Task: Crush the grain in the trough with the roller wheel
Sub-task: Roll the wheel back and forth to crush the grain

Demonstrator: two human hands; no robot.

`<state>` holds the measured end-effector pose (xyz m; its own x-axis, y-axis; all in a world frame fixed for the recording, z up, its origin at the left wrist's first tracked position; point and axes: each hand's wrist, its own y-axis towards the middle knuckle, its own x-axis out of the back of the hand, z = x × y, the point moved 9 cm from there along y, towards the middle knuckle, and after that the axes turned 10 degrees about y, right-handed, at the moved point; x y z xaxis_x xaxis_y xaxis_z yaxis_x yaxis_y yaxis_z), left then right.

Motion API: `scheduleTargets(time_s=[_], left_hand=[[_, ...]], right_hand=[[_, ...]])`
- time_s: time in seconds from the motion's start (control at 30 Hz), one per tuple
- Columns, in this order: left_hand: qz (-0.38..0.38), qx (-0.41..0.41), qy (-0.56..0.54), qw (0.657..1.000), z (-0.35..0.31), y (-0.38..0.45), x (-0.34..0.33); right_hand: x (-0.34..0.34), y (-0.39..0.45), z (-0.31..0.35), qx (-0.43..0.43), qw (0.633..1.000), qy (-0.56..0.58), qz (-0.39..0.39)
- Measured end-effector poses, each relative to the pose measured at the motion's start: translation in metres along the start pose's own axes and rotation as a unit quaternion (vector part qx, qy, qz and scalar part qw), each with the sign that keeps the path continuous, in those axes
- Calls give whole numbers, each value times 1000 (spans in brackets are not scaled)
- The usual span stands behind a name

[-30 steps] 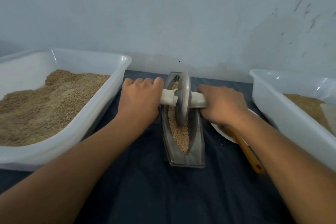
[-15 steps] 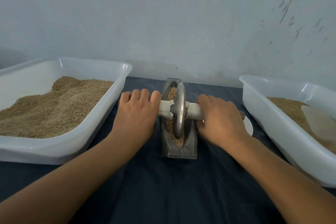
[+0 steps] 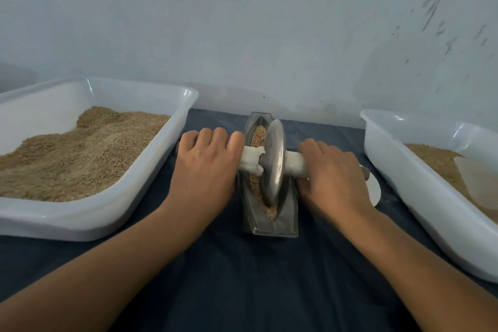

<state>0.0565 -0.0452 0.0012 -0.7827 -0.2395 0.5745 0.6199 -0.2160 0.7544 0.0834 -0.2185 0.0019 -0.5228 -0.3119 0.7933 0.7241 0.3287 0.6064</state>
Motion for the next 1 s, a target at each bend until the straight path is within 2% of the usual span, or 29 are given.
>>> scheduleTargets(time_s=[0.1,0.3,0.57,0.83,1.0], left_hand=[[24,-12,3,1000,-3,13,-13],[105,-20,0,994,0,32,-51],[136,-21,23,990,-1,58,-79],[98,-9,22,995,0,76,-85],[67,-8,33,997,-2,72,-79]], right_hand=[[-14,10,-11,-16,999,-4,48],[-32,36,-23,-29,996,-32,80],[-64,71,-50,-76,984,-10,162],[-93,92,-62,-107,938,65,324],[-90,89,-61,-119,936,79,323]])
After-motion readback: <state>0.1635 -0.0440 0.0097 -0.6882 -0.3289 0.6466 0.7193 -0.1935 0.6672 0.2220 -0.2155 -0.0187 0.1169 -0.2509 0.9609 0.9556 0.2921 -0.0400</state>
